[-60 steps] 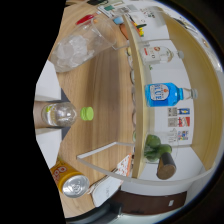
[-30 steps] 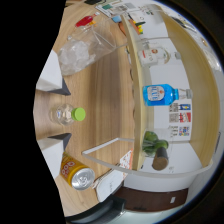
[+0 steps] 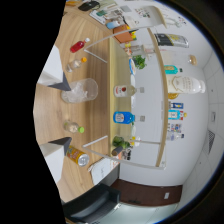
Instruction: Make me a cup of Vodka Sunrise.
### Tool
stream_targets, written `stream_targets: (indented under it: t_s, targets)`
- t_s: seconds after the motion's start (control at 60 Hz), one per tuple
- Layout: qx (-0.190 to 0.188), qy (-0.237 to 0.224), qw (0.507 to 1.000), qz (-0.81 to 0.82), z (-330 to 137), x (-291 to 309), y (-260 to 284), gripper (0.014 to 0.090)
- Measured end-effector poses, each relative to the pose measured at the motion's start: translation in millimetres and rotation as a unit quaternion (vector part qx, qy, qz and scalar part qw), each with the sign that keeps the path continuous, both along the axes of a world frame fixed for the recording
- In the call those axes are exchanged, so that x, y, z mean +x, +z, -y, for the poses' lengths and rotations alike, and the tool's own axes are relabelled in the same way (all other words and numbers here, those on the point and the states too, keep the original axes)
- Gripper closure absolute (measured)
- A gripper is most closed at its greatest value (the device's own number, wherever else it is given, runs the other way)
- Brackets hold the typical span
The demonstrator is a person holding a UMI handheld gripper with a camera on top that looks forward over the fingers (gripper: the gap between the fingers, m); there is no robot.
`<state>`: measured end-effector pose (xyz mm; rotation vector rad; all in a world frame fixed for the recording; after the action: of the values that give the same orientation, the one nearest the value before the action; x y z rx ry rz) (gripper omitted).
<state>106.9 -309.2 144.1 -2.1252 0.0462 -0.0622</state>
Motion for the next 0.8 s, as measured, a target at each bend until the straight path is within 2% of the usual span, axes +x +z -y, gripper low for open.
stream_targets:
  t_s: [0.167,0.35,0.8]
  targets:
    - [-0.017,0.008,1.000,0.003,23,-35,-6,0.0183]
    - [-0.022,0.021,0.999,0.012,28,-62,-8,0.0184]
    - [-0.026,0.027,0.999,0.026,33,-73,-8,0.0185]
